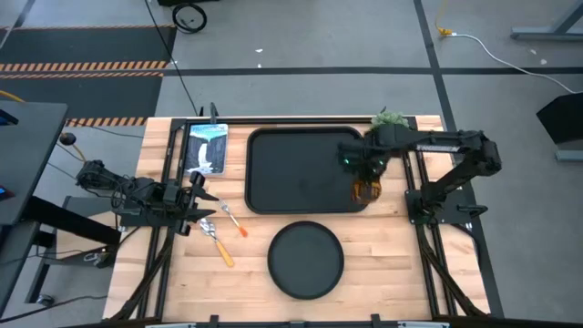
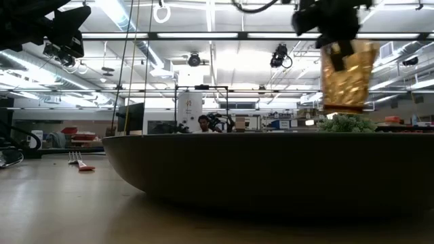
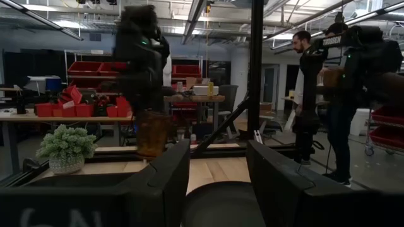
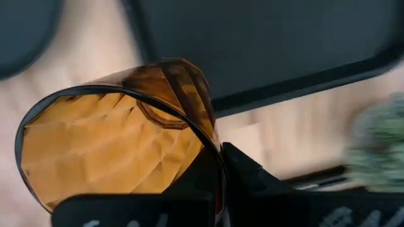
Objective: Pick and place plate/cup/fork/spoon on tray
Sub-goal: Put the brown cup on the black tray
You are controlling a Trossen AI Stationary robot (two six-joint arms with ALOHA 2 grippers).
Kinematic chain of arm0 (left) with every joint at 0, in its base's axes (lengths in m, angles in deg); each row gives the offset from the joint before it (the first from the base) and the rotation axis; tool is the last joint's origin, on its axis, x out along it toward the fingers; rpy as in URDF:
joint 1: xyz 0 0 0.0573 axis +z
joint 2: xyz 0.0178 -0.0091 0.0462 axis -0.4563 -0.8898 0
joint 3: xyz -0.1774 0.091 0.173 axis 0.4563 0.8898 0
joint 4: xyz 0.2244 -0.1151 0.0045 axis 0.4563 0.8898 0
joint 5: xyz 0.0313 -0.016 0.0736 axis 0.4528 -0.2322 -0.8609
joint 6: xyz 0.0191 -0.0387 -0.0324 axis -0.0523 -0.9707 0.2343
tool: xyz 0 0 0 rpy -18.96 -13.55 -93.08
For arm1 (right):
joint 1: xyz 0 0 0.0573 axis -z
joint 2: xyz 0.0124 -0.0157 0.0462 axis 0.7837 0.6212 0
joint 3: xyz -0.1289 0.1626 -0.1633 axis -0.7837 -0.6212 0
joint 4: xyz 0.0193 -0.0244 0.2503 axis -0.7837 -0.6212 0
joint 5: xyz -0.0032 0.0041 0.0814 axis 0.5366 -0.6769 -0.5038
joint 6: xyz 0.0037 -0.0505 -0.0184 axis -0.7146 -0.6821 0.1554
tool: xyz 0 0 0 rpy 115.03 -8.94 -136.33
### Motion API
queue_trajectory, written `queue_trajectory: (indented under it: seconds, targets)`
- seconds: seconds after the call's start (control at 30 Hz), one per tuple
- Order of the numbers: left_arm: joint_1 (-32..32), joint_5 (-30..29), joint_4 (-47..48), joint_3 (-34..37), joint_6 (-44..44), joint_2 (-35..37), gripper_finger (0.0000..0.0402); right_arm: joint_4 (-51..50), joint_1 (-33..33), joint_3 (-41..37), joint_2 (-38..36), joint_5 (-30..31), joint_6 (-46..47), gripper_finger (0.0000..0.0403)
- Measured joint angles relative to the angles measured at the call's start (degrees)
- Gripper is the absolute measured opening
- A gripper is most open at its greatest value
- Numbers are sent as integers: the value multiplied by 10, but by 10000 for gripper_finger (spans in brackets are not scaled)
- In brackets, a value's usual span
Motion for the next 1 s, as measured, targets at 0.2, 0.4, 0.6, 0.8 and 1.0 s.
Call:
queue_trajectory:
  seconds: [0.2,0.4,0.6,0.8,1.0]
  targets:
    - [0,0,0,0,0,0,165,-2,89,105,83,37,-76,13]
    - [0,0,0,0,0,0,165,9,192,182,156,52,-152,13]
    - [0,0,0,0,0,0,165,29,292,200,209,25,-210,13]
    - [0,0,0,0,0,0,165,50,366,200,256,-14,-255,13]
    - [0,0,0,0,0,0,165,76,421,200,296,-42,-269,13]
